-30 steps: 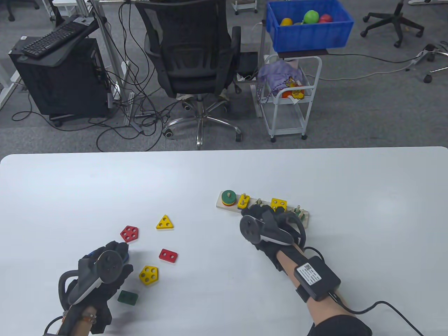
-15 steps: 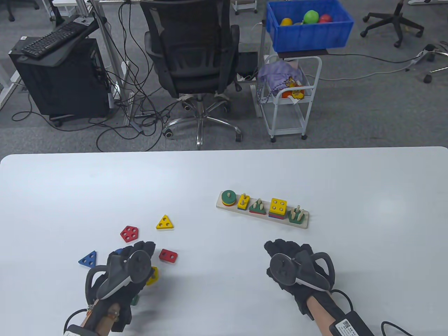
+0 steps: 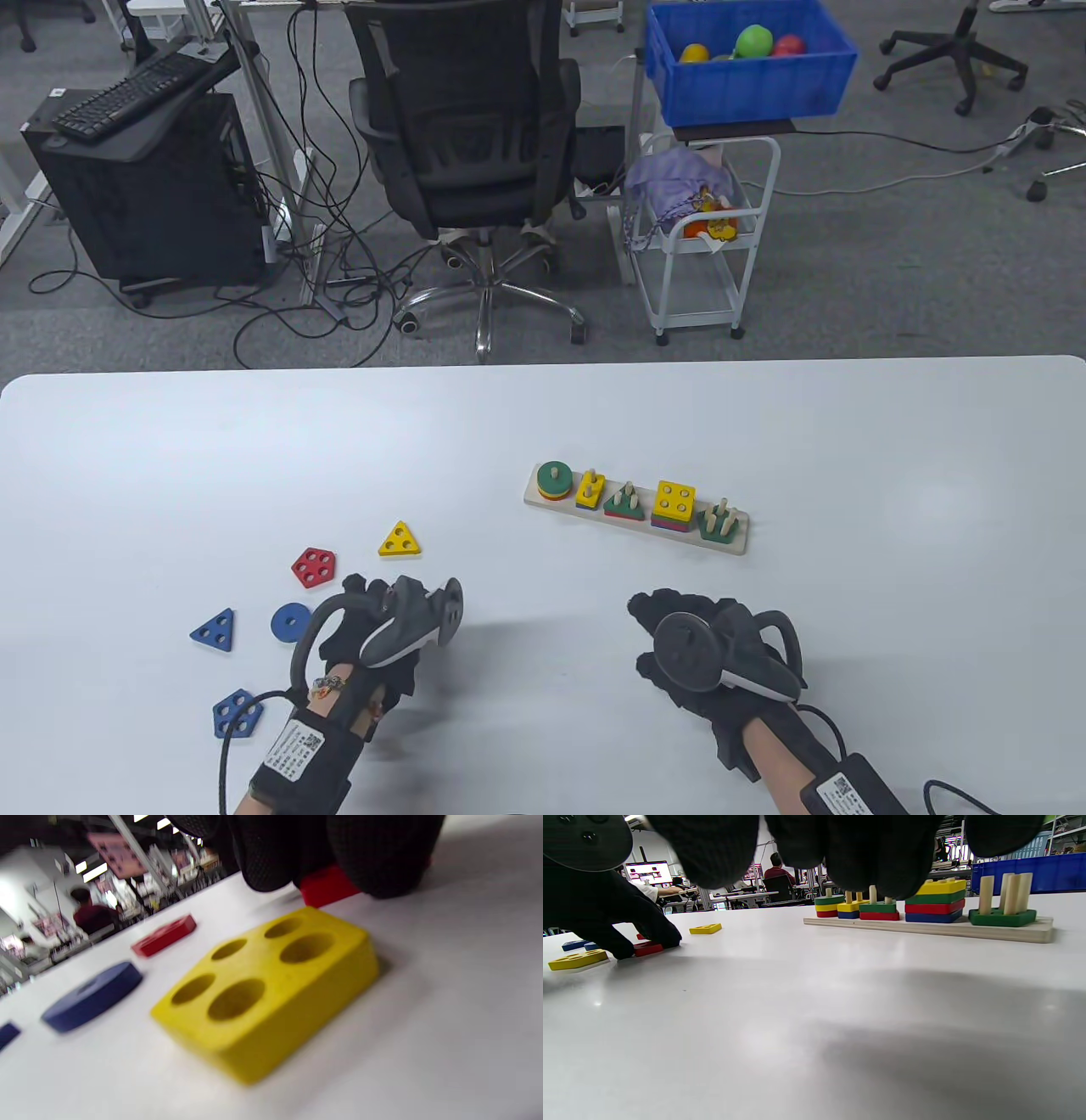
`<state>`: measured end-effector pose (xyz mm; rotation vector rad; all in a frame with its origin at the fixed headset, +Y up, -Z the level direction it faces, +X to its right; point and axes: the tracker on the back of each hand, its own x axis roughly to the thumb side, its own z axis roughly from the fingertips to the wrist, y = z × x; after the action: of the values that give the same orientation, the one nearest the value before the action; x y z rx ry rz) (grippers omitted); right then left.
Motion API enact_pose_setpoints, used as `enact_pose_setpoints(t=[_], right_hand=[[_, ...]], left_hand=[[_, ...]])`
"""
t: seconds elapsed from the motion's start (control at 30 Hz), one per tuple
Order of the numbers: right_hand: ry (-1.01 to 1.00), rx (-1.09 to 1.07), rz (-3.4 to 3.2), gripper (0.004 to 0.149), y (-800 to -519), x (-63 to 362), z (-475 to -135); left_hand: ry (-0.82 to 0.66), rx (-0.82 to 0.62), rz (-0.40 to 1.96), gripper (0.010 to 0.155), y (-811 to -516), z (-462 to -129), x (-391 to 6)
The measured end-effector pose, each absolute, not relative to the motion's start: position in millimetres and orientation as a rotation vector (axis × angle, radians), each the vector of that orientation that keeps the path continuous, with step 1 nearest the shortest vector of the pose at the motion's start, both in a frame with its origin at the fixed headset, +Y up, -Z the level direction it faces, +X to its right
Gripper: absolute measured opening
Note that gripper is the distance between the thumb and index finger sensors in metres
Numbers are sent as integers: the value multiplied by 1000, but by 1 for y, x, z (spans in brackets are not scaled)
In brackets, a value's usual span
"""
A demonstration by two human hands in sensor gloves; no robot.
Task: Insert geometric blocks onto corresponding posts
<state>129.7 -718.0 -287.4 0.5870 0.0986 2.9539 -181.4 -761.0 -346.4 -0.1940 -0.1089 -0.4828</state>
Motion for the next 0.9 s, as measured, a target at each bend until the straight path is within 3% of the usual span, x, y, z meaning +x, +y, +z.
enact_pose_setpoints(t=[0.17, 0.33, 0.47, 0.57, 0.7, 0.9], right_hand=[[92, 600, 2980, 64, -719, 128, -286], [53, 622, 2962, 67, -718, 124, -284], [-109, 703, 2882, 74, -713, 112, -275], [-352, 797, 2732, 82, -702, 99, -262], [-630, 856, 2617, 82, -691, 87, -245], [-841, 830, 2566, 76, -685, 91, -237]], left_hand=[[-167, -218, -548, 58, -761, -350, -176], [-208, -149, -359, 60, -735, -345, -164], [-325, -161, 3, 61, -706, -331, -144], [-407, -250, 360, 61, -694, -322, -126], [-488, -492, 829, 61, -699, -314, -108], [-444, -689, 1200, 61, -719, -308, -104]])
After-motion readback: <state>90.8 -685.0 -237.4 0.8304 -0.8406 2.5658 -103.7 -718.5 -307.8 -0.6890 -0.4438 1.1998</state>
